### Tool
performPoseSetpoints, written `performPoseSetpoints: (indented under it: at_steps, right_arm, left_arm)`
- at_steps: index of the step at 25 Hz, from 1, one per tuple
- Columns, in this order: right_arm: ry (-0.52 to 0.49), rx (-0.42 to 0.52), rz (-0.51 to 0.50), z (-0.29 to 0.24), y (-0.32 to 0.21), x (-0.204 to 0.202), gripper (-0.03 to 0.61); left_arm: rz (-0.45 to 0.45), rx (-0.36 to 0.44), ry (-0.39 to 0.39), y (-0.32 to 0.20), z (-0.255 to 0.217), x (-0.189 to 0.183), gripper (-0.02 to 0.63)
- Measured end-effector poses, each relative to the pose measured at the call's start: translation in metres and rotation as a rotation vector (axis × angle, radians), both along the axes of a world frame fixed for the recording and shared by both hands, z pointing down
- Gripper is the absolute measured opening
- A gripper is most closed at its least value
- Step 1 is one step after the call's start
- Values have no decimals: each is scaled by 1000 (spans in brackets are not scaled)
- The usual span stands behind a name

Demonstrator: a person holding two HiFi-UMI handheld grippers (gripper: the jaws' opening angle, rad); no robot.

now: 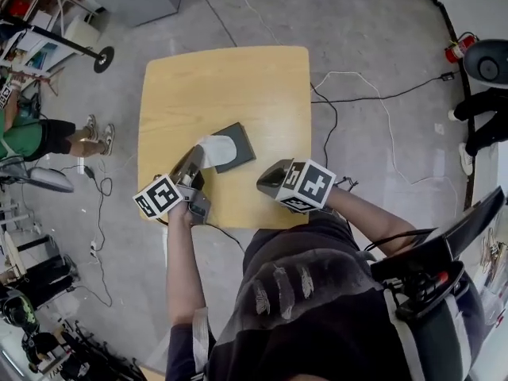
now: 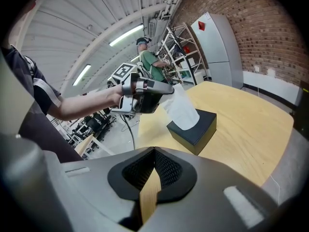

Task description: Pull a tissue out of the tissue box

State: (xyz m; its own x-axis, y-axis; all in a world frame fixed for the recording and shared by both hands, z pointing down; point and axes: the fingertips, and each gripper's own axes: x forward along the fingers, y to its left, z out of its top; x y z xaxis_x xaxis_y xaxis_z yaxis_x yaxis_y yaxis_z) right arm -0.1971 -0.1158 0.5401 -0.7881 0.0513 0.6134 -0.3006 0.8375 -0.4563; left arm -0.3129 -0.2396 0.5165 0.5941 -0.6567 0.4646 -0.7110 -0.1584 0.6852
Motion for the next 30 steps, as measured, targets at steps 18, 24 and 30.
performPoseSetpoints:
  at_steps: [18, 24, 30]
  right_arm:
    - [5, -7, -27, -4, 3, 2, -2]
    - [7, -8, -12, 3, 1, 6, -2]
    - [3, -3, -41, 2, 7, 4, -2]
  left_arm:
    - [-35, 56, 19, -3, -25, -8, 3]
    - [-63, 82, 33, -7, -32, -11, 3]
    - [-114, 108, 55, -2, -42, -22, 3]
